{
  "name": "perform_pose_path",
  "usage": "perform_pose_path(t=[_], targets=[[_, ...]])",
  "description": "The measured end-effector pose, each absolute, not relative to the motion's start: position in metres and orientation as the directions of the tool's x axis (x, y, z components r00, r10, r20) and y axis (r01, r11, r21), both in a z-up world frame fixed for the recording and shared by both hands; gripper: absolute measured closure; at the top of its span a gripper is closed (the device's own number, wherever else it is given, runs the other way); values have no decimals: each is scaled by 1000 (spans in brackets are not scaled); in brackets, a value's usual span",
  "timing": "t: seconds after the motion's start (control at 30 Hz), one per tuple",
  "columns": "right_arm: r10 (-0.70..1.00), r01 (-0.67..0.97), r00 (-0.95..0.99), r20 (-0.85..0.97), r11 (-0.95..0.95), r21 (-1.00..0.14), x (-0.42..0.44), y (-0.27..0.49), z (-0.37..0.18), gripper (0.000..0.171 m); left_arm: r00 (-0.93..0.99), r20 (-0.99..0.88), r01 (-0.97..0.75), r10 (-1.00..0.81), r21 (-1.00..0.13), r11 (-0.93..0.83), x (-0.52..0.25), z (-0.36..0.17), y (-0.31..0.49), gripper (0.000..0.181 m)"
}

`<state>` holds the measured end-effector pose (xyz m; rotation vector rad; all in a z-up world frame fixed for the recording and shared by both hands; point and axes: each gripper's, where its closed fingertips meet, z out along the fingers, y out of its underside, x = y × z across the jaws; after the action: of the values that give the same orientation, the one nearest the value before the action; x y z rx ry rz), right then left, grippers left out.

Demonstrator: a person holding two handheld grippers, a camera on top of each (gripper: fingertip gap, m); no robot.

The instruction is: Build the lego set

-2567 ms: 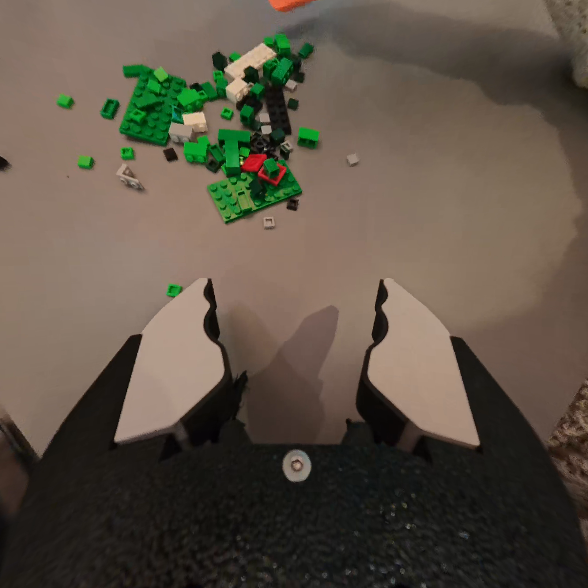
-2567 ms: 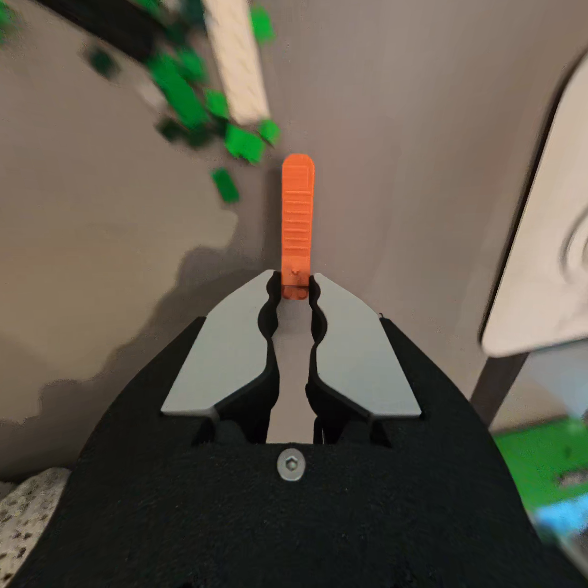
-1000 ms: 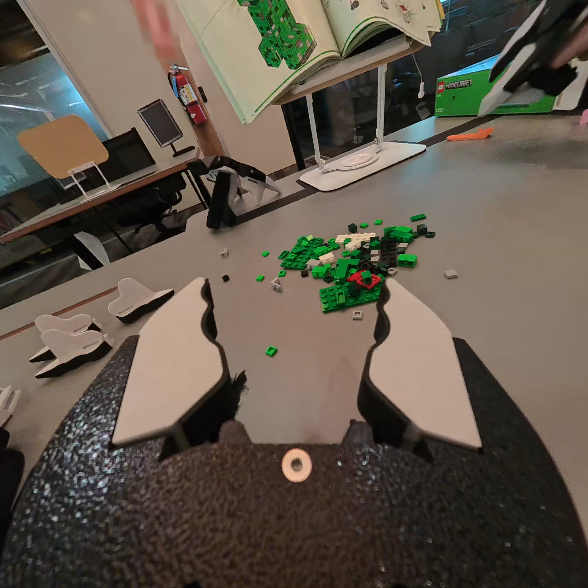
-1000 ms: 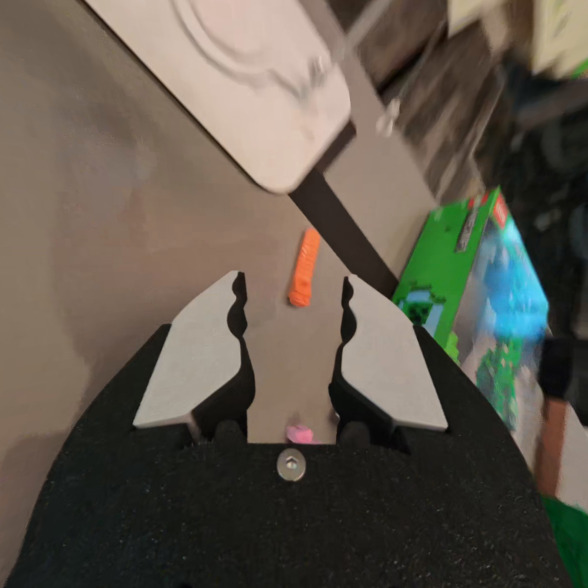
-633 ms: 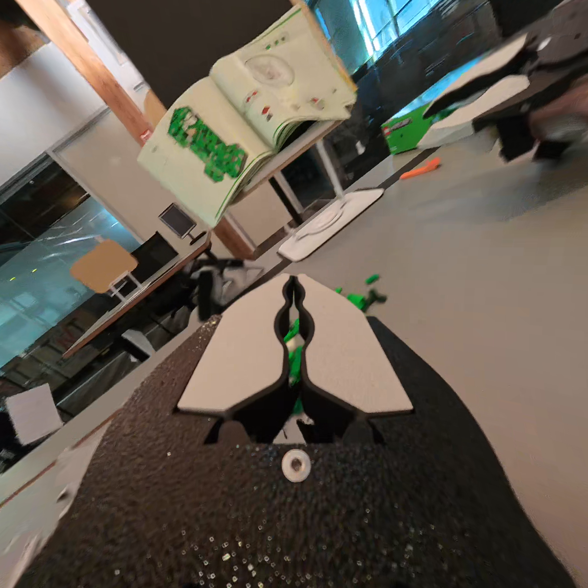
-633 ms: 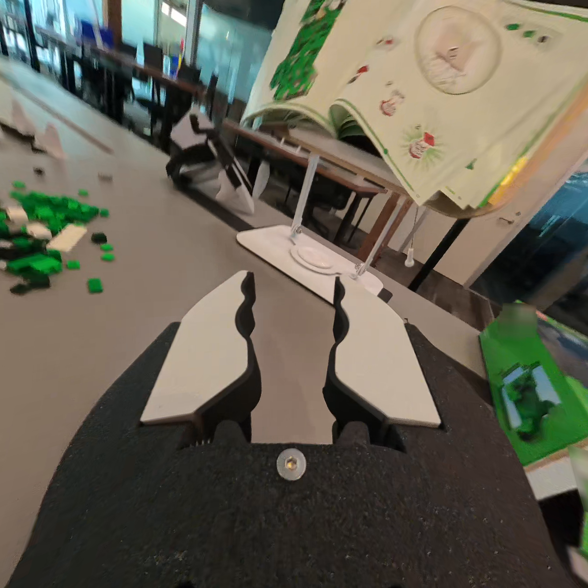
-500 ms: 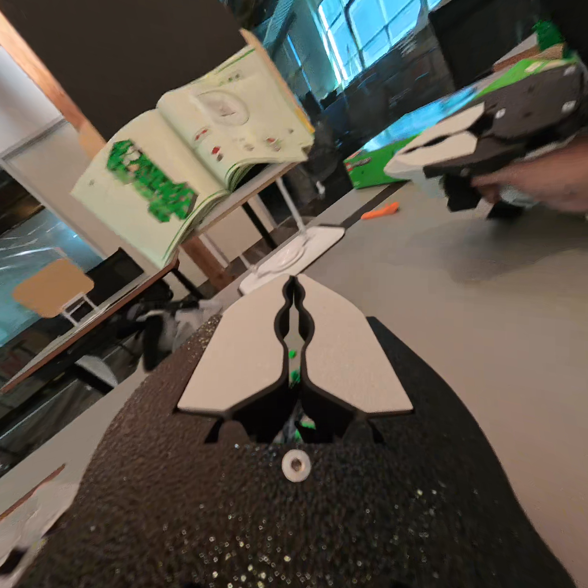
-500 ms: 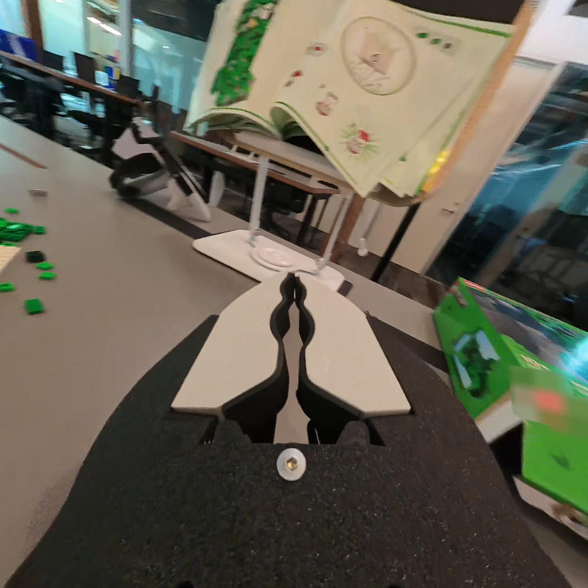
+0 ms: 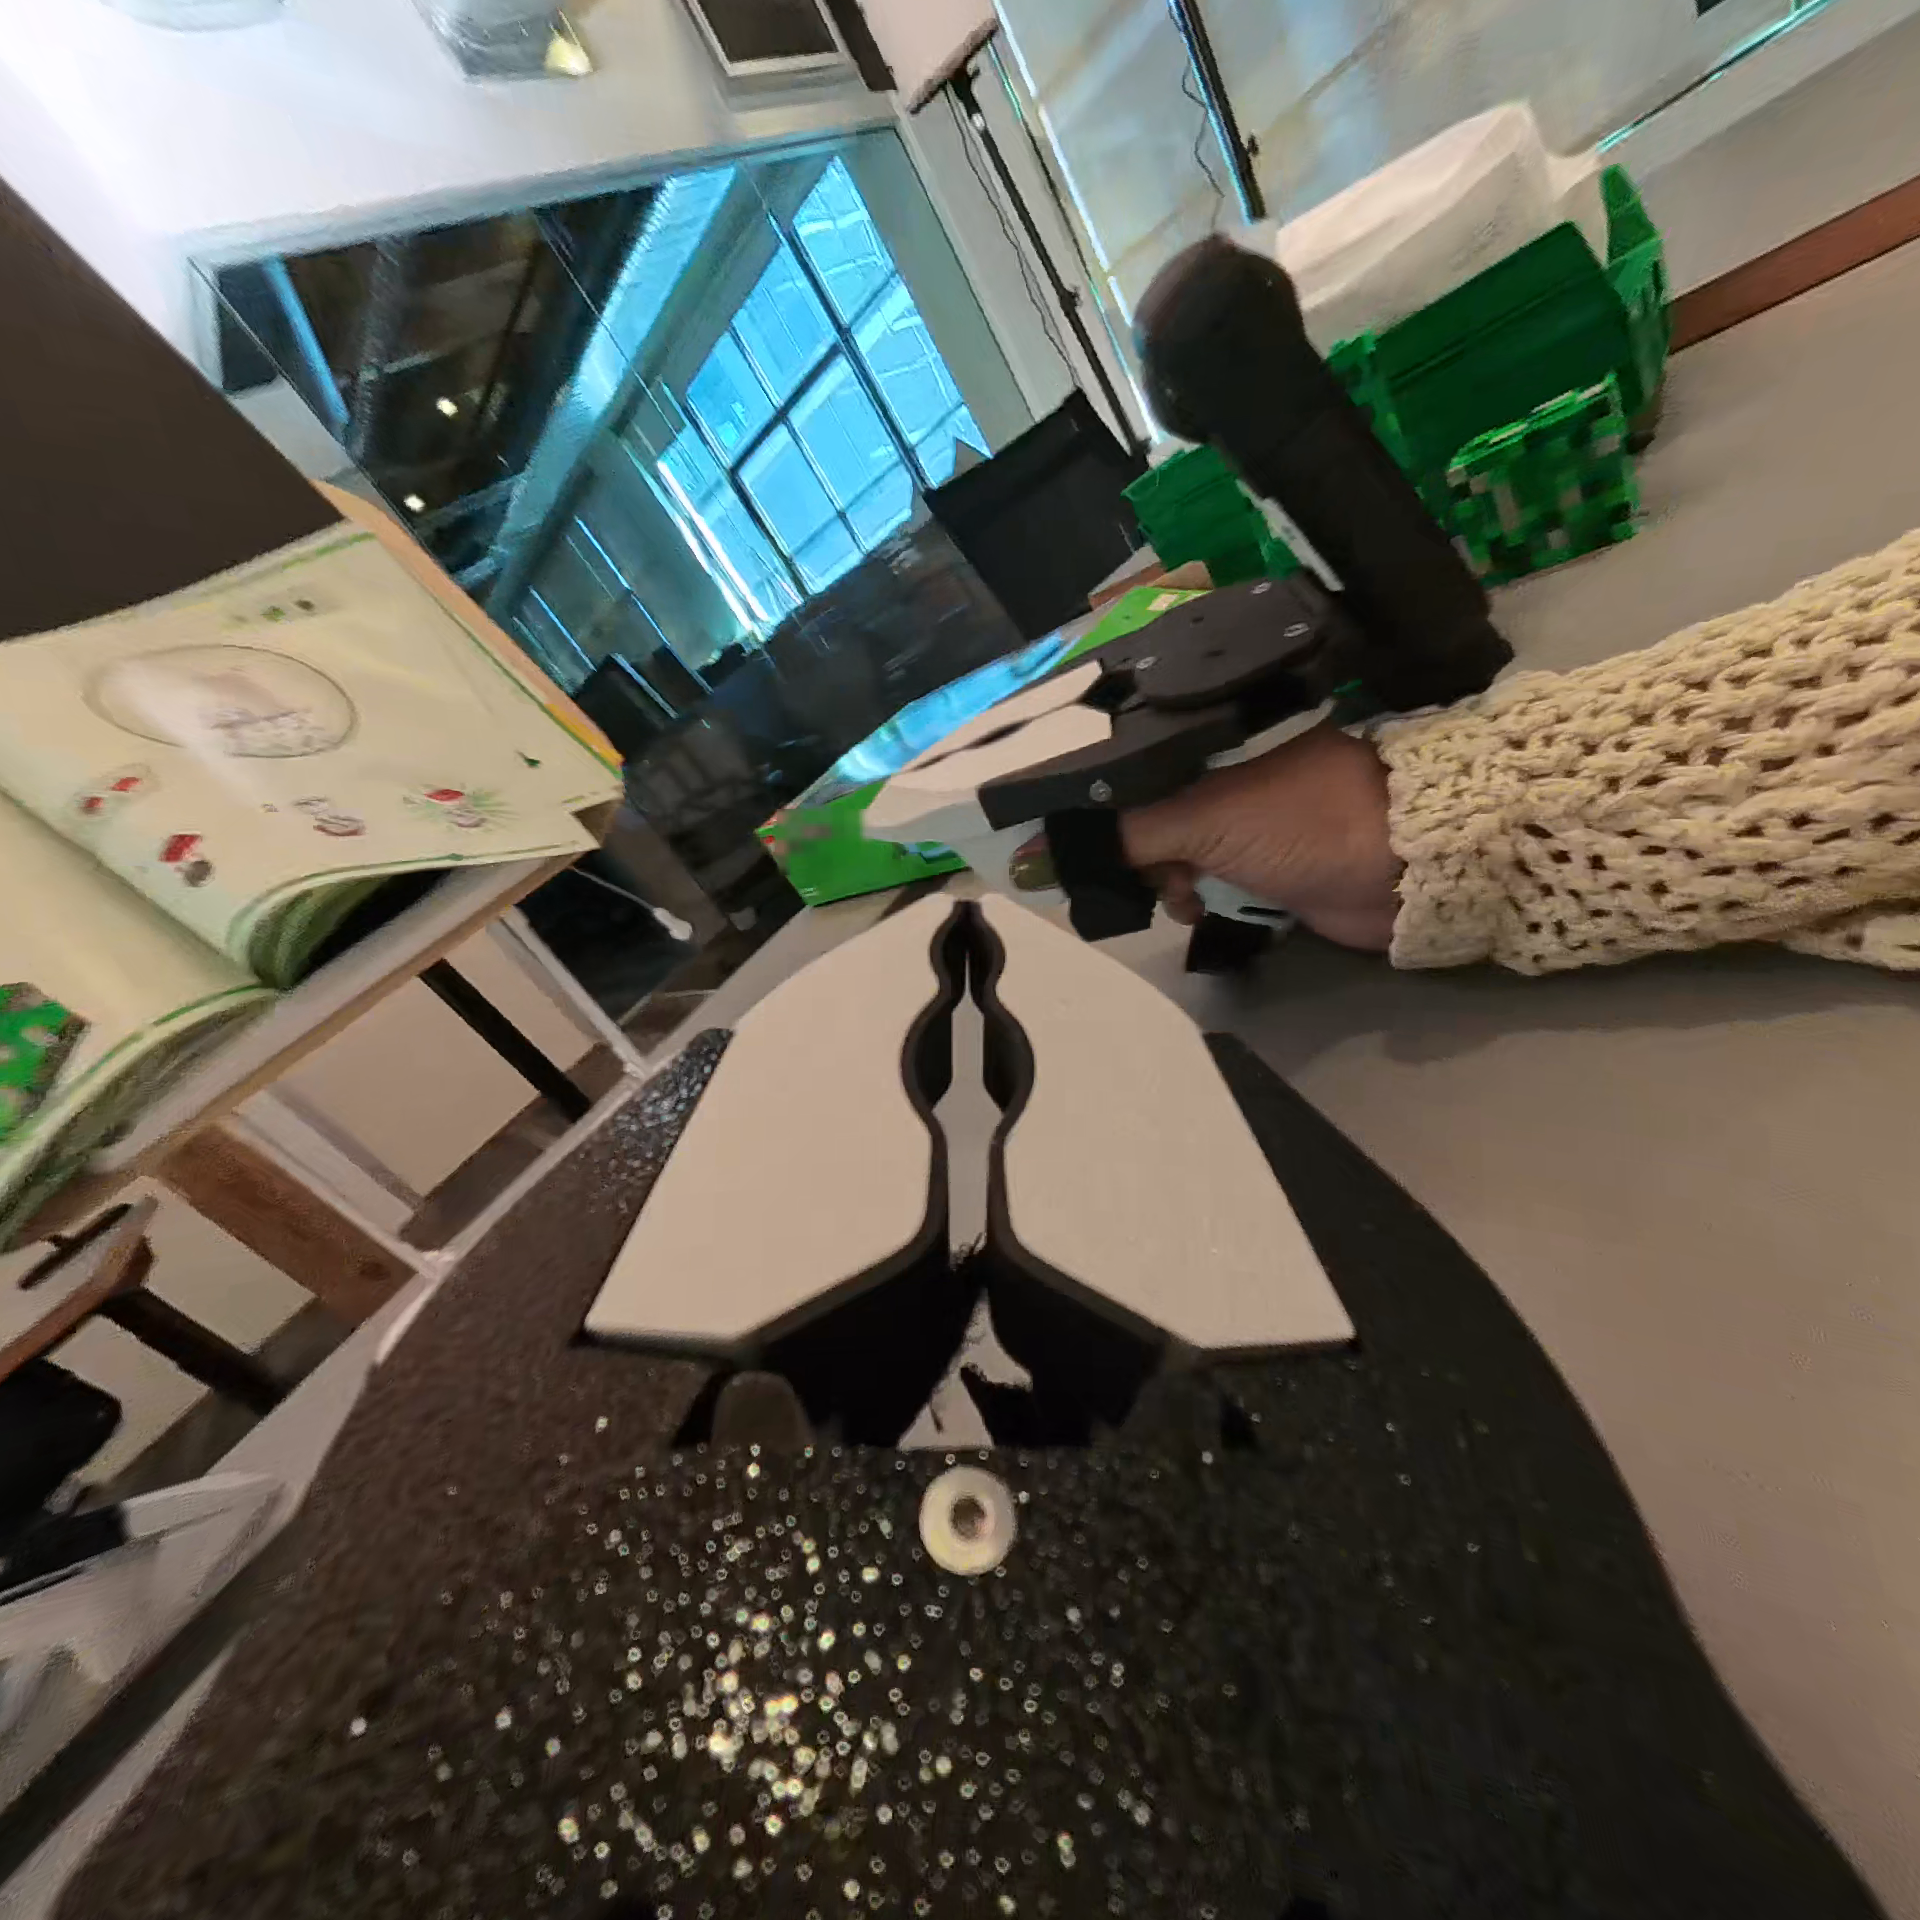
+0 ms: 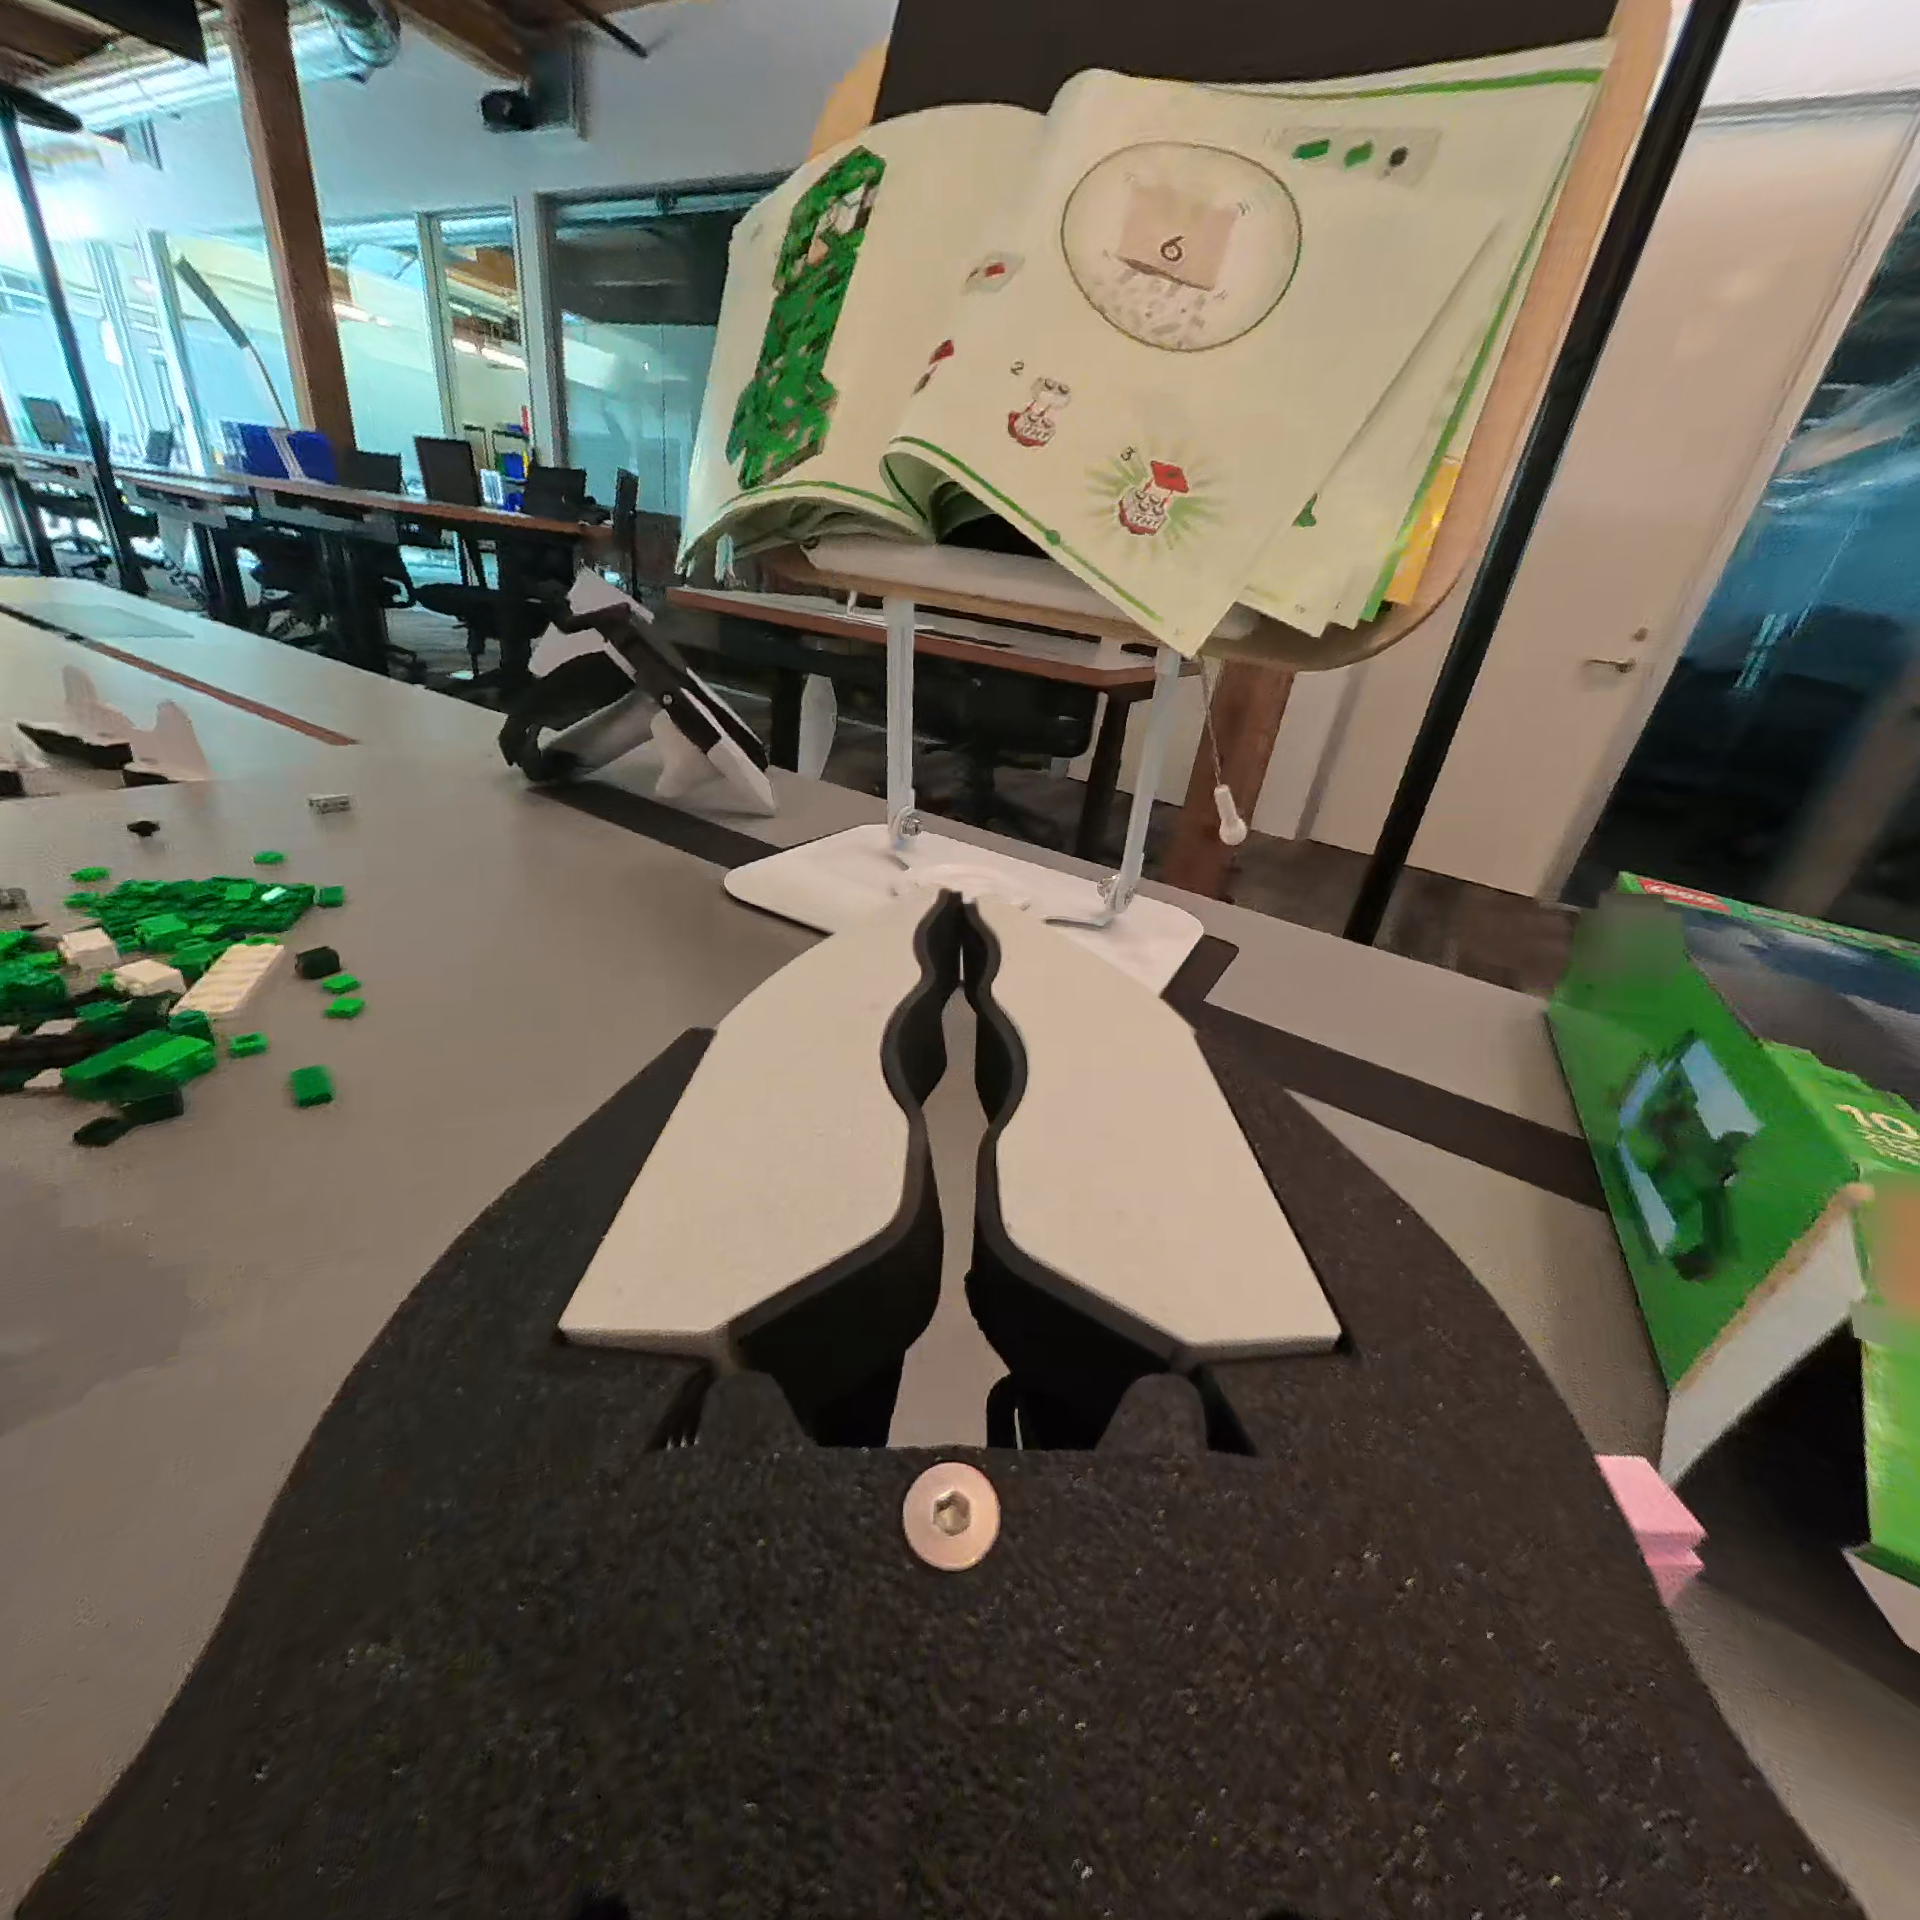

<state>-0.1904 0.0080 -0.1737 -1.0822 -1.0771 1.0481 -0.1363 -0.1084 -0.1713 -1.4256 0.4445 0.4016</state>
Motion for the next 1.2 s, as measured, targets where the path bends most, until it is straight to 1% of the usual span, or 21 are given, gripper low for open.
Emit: perform_pose_path(t=[0.1,0.27,0.37,0.6,0.8,0.87,1.0,1.13,1.2], targets=[[976,-169,169,133,162,-972,-183,4,-167,171,830,-554,-558,63,-823,105,-149,-171,-117,181],[977,-235,154,150,184,-955,-171,-6,-159,171,892,-450,-452,42,-884,123,-151,-172,-120,181],[979,-285,131,154,186,-940,-168,-13,-154,171,886,-461,-463,43,-878,124,-148,-173,-120,181],[974,-273,121,191,218,-937,-168,-18,-155,170,858,-512,-512,31,-851,121,-142,-178,-119,181],[968,-215,92,232,247,-945,-177,-21,-165,170,902,-431,-431,25,-895,116,-152,-179,-115,181],[963,-198,87,256,268,-943,-179,-23,-167,171,910,-415,-412,-2,-902,127,-149,-179,-115,181],[950,-171,76,302,311,-935,-182,-28,-171,171,905,-425,-419,-23,-898,132,-144,-179,-115,181],[949,-160,87,303,314,-936,-182,-26,-172,171,895,-444,-436,-51,-892,117,-138,-184,-113,181],[952,-162,93,291,303,-939,-182,-24,-172,171,898,-432,-425,-80,-901,91,-135,-189,-110,172]])
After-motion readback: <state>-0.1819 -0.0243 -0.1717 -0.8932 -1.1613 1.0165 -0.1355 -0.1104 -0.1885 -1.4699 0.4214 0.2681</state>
